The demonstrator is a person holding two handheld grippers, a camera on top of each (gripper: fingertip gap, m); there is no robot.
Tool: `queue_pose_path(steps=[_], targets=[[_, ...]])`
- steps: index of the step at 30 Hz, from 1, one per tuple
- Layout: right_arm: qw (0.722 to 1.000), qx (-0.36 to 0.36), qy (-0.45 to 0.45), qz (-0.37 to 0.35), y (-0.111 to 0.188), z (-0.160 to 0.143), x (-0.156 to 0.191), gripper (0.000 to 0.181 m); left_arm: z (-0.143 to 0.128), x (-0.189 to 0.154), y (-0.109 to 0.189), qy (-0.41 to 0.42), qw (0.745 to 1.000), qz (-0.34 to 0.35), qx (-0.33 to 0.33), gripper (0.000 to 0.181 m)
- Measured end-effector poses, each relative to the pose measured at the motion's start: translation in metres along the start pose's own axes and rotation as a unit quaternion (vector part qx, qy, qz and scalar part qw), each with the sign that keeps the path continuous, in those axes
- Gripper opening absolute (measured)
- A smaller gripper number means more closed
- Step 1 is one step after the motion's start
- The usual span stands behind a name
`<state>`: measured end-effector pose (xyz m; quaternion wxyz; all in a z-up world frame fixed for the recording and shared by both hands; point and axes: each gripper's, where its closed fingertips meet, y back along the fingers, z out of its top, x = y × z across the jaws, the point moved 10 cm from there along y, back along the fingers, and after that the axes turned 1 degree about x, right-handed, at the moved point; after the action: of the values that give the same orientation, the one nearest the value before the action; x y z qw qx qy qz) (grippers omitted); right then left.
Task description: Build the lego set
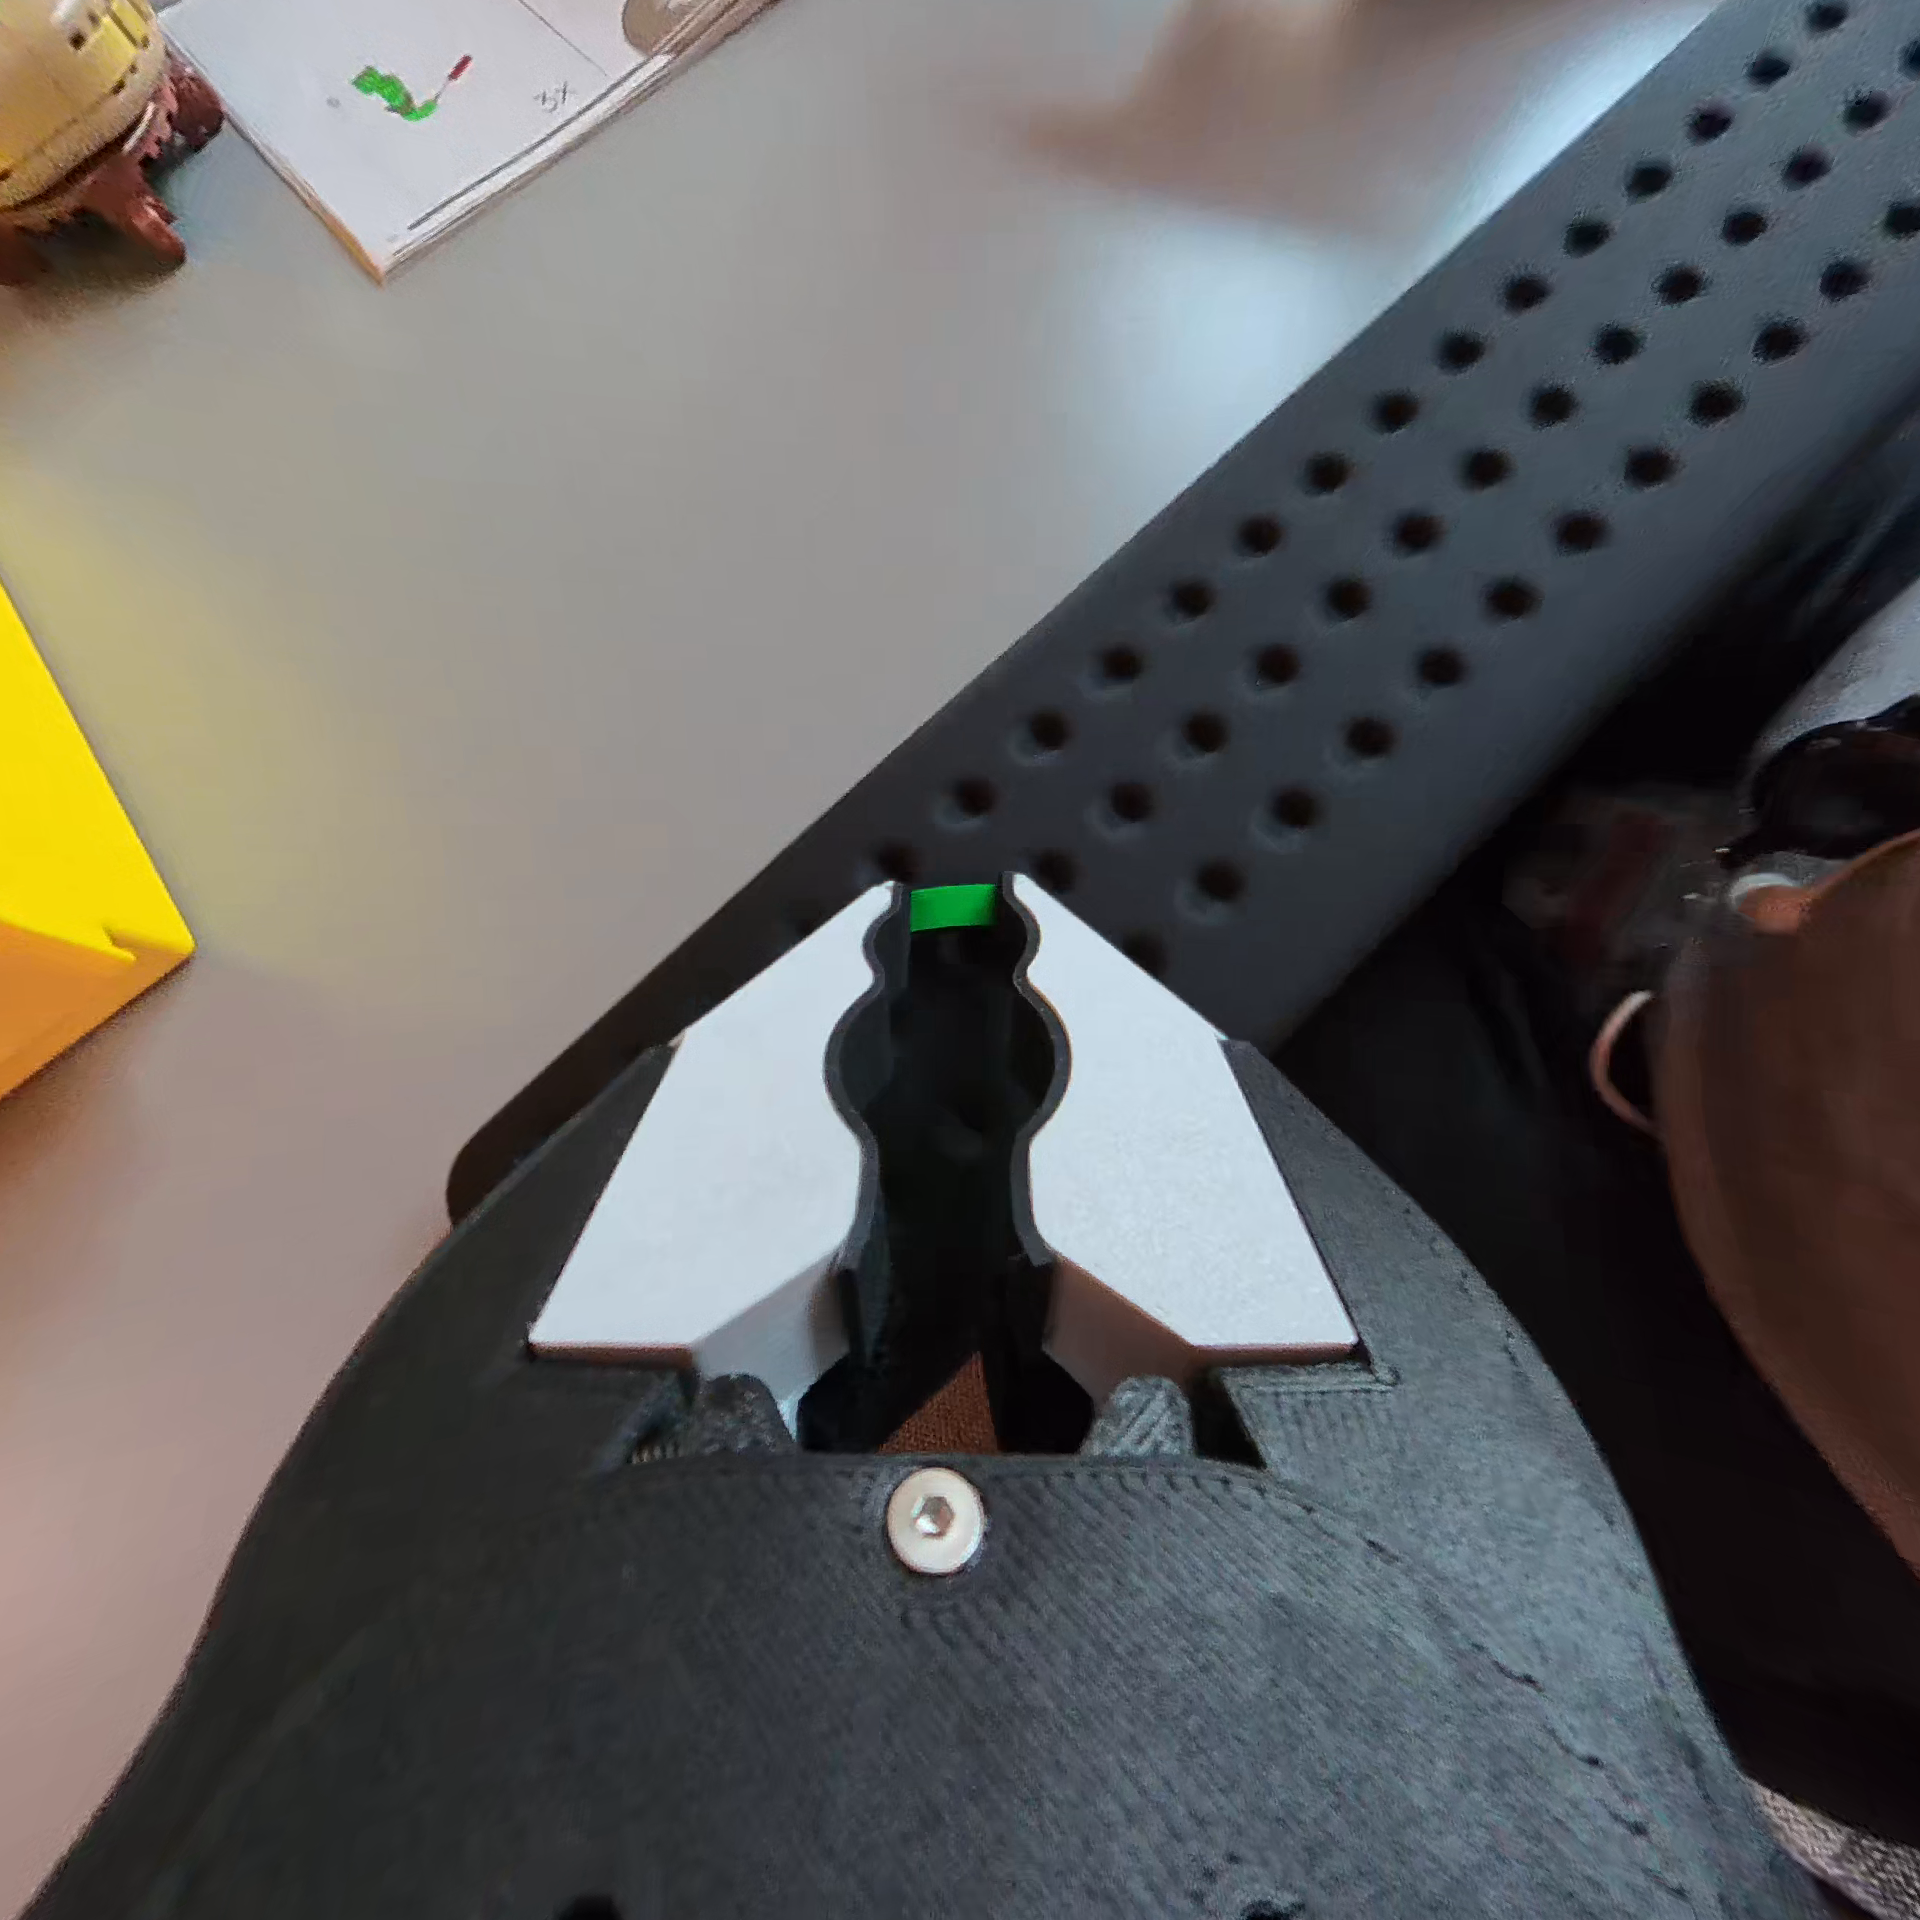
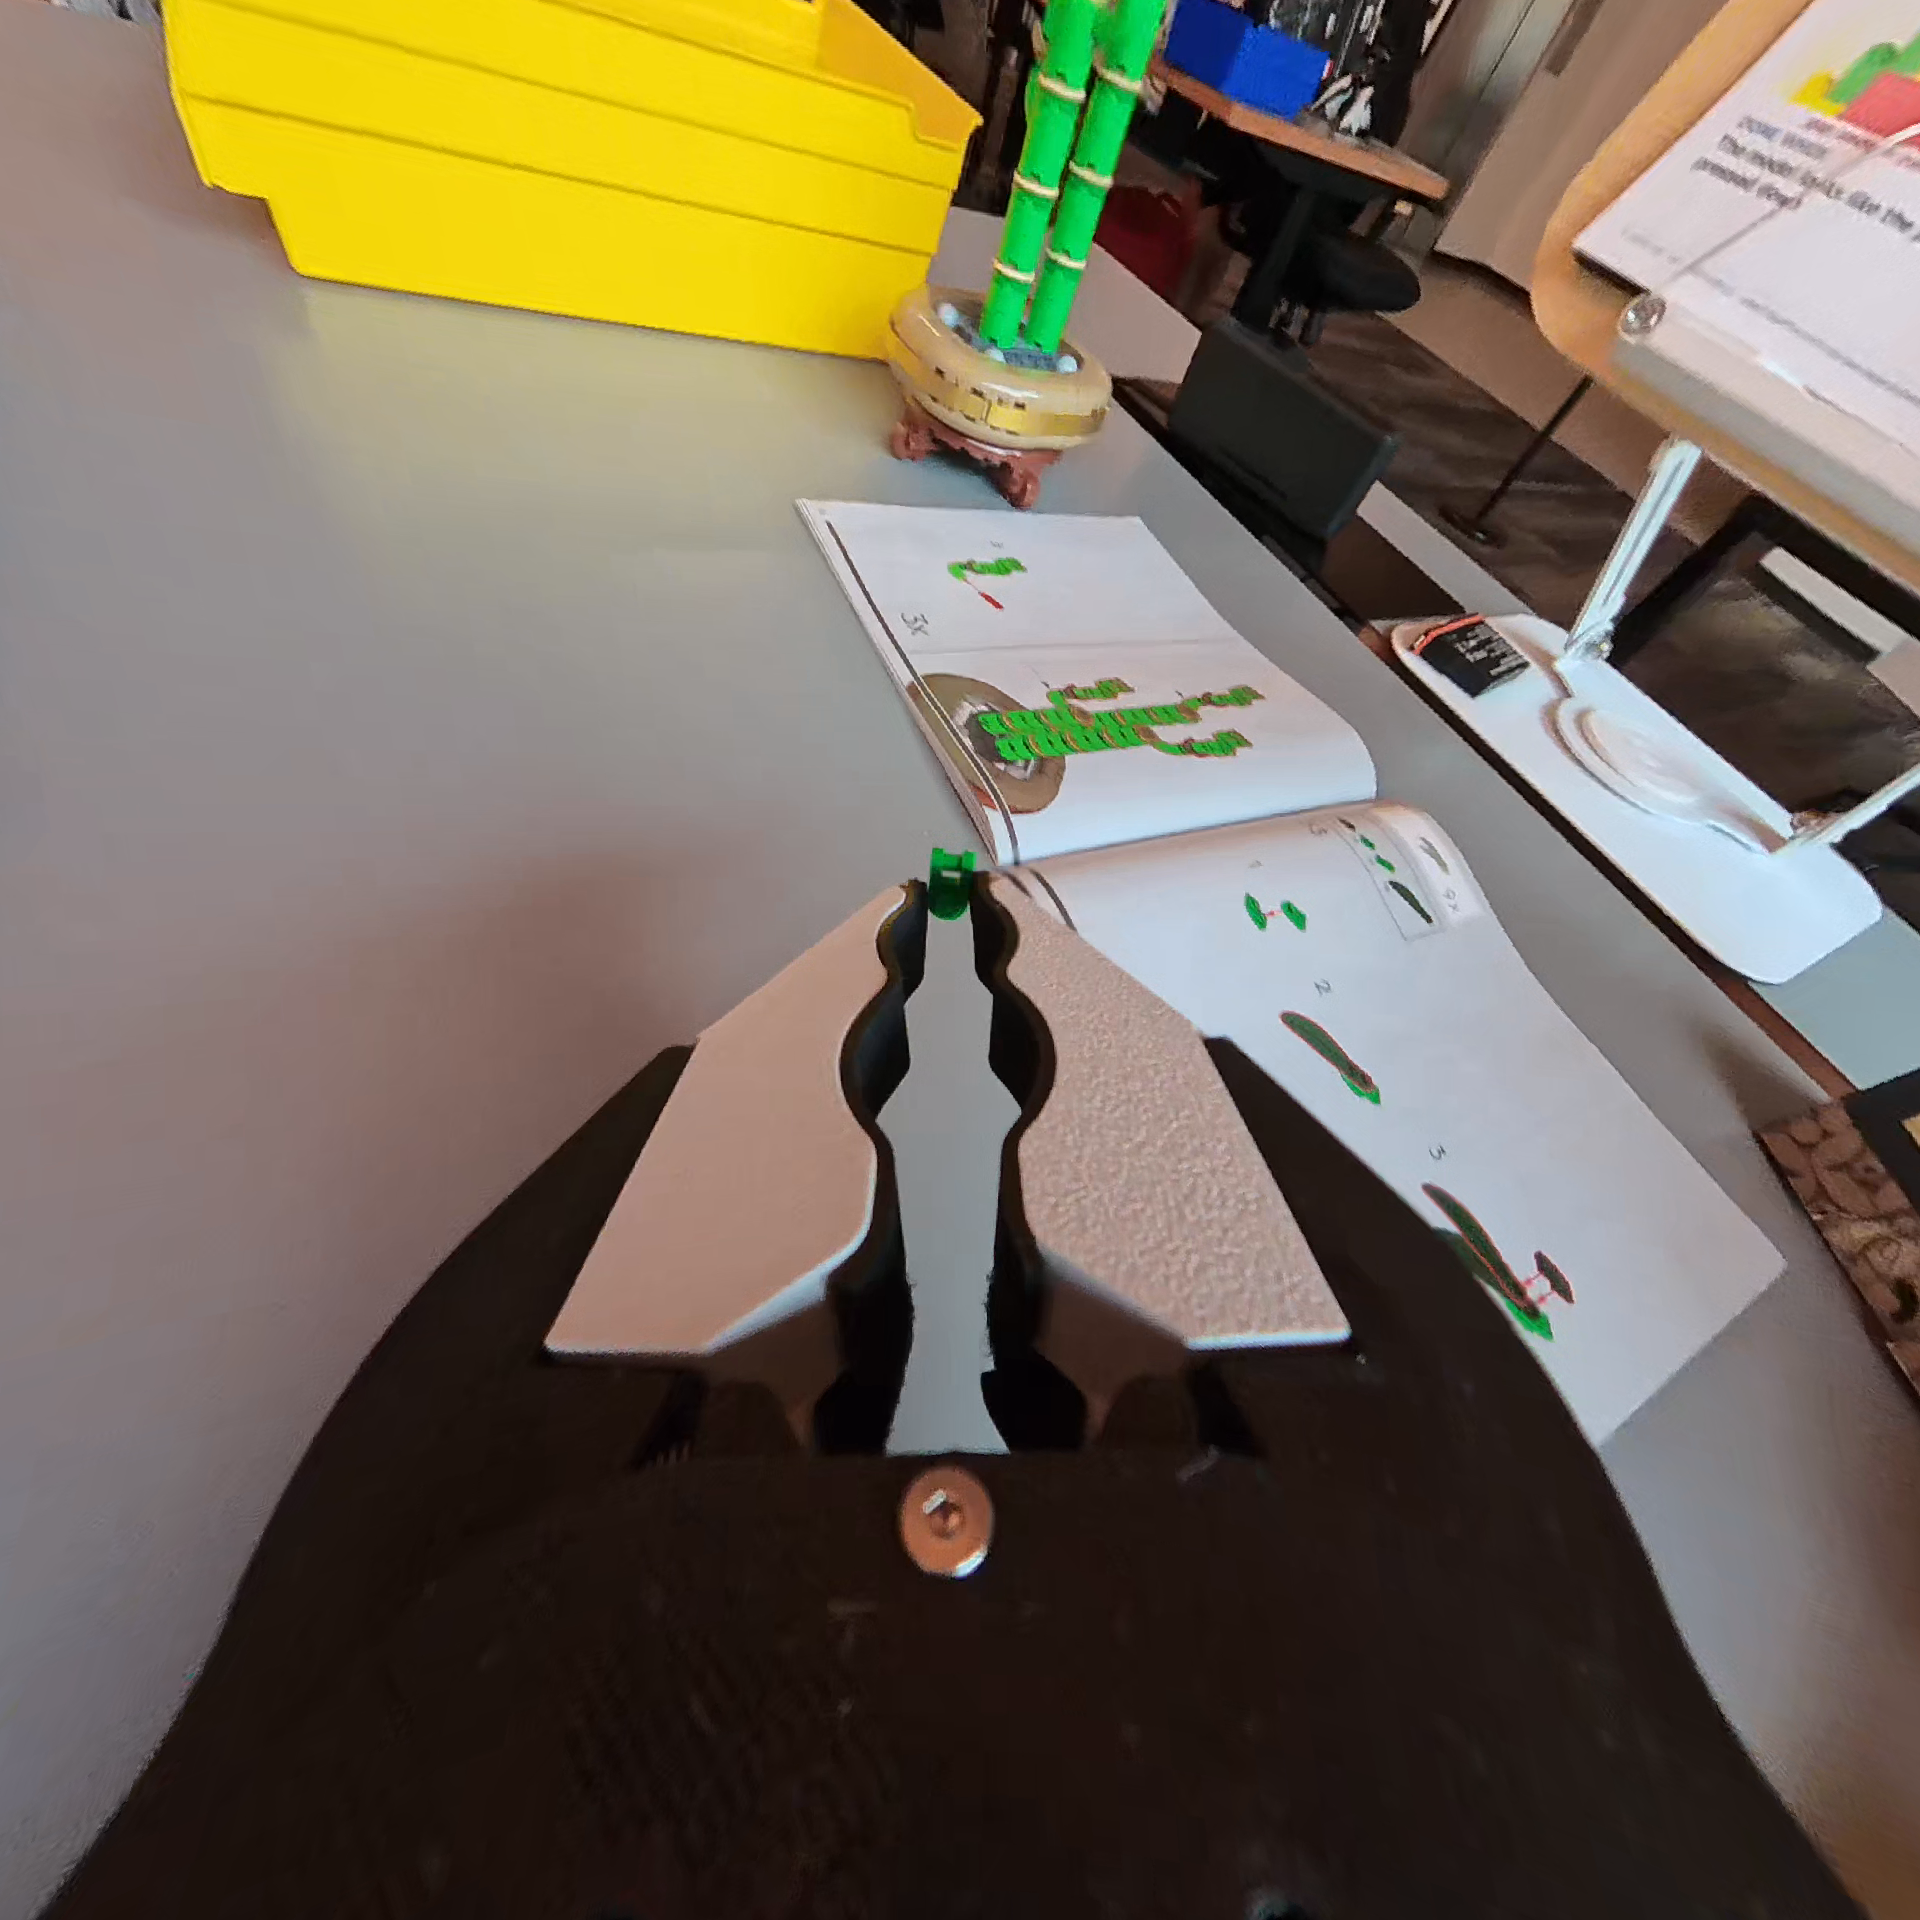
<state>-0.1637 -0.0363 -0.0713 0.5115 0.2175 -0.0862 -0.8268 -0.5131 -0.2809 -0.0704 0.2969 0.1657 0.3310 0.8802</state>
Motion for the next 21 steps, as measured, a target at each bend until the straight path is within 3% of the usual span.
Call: queue_pose_path(steps=[1, 7, 11, 16, 19, 21], targets=[[1.0, 0.003, -0.004, 0.005, -0.001, -0.002, -0.001, 0.008, 0.006, 0.001, 0.0, 0.006, 1.0, -0.012, -0.012, 0.015], [0.995, 0.025, 0.04, 0.087, -0.01, -0.001, 0.018, 0.008, 0.07, 0.004, -0.026, 0.057, 0.984, -0.098, -0.134, 0.015], [0.988, 0.03, 0.086, 0.124, -0.012, 0.002, 0.036, 0.008, 0.129, 0.018, -0.07, 0.145, 0.945, -0.214, -0.202, 0.015], [0.975, 0.065, 0.1, 0.187, -0.02, -0.005, 0.048, 0.009, 0.175, 0.048, -0.139, 0.311, 0.852, -0.373, -0.195, 0.014], [0.971, 0.072, 0.104, 0.204, -0.021, -0.006, 0.05, 0.012, 0.184, 0.06, -0.173, 0.388, 0.772, -0.473, -0.173, 0.014], [0.976, 0.062, 0.091, 0.186, -0.021, -0.004, 0.046, 0.034, 0.186, 0.067, -0.191, 0.422, 0.724, -0.52, -0.162, 0.014]])
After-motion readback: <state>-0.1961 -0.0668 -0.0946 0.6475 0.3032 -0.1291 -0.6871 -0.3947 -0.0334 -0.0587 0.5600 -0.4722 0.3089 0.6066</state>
